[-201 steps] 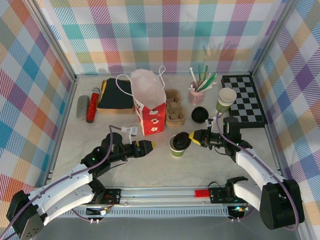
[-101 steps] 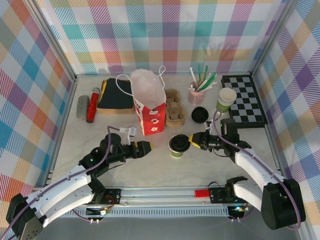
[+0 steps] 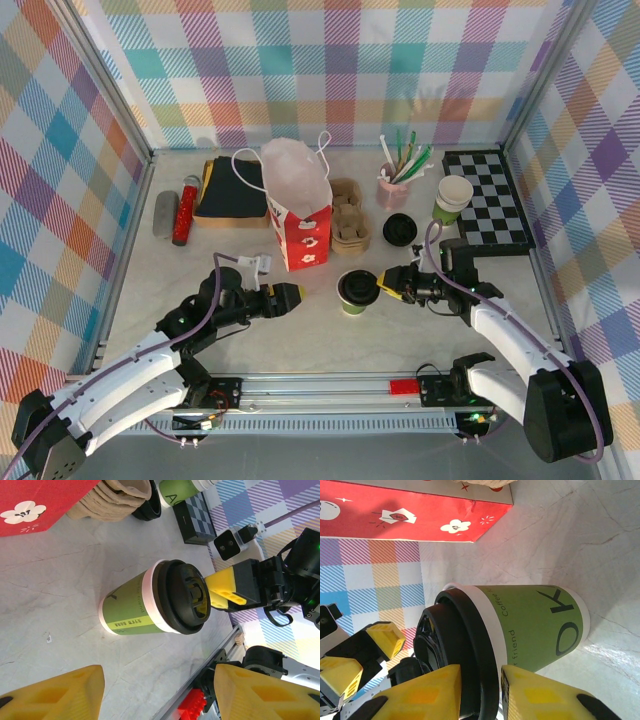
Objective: Pack the takeout coffee
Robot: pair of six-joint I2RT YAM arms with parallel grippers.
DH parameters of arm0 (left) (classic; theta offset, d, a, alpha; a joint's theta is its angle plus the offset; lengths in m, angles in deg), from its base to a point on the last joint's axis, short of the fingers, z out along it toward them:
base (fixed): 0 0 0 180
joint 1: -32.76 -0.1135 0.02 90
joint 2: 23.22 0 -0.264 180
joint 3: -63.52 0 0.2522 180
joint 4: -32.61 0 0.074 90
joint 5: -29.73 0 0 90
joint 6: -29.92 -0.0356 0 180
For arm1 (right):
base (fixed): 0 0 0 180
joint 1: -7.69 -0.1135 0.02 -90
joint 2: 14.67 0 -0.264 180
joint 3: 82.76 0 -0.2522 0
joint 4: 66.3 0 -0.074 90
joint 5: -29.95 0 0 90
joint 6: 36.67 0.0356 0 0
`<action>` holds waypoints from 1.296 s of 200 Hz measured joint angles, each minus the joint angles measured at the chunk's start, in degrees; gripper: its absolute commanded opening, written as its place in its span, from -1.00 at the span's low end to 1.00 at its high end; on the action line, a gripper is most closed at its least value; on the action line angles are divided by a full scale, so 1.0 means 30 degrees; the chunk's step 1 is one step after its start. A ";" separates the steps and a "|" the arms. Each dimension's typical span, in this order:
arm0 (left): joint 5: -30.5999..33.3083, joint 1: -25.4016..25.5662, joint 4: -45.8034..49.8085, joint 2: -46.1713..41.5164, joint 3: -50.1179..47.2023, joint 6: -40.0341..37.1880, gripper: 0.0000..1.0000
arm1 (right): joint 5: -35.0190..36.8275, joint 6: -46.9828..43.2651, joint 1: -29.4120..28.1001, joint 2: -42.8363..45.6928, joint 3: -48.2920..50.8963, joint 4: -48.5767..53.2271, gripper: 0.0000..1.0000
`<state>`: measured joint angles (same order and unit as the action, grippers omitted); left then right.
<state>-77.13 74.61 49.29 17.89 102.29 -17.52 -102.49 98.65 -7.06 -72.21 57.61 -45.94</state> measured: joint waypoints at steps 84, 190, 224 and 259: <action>0.0153 0.0000 0.0087 -0.0415 0.0000 -0.0073 0.18 | 0.0503 0.0007 -0.0597 -0.0058 -0.0641 0.0204 -0.46; 0.0364 0.0000 0.0576 -0.0546 0.0102 -0.0146 0.18 | 0.1093 0.0015 -0.1399 -0.1071 -0.1246 0.0189 -0.46; 0.0357 0.0000 0.0634 -0.0342 0.0109 -0.0313 0.20 | 0.1231 0.0000 -0.1486 -0.1180 -0.1290 0.0233 -0.29; 0.0350 0.0000 0.0634 0.0452 0.0350 -0.0517 0.22 | 0.1523 -0.0138 -0.1486 -0.1180 -0.1705 0.0408 -0.27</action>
<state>-76.08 74.61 51.19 19.24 103.34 -19.07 -97.92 98.24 -11.51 -75.75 52.49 -44.72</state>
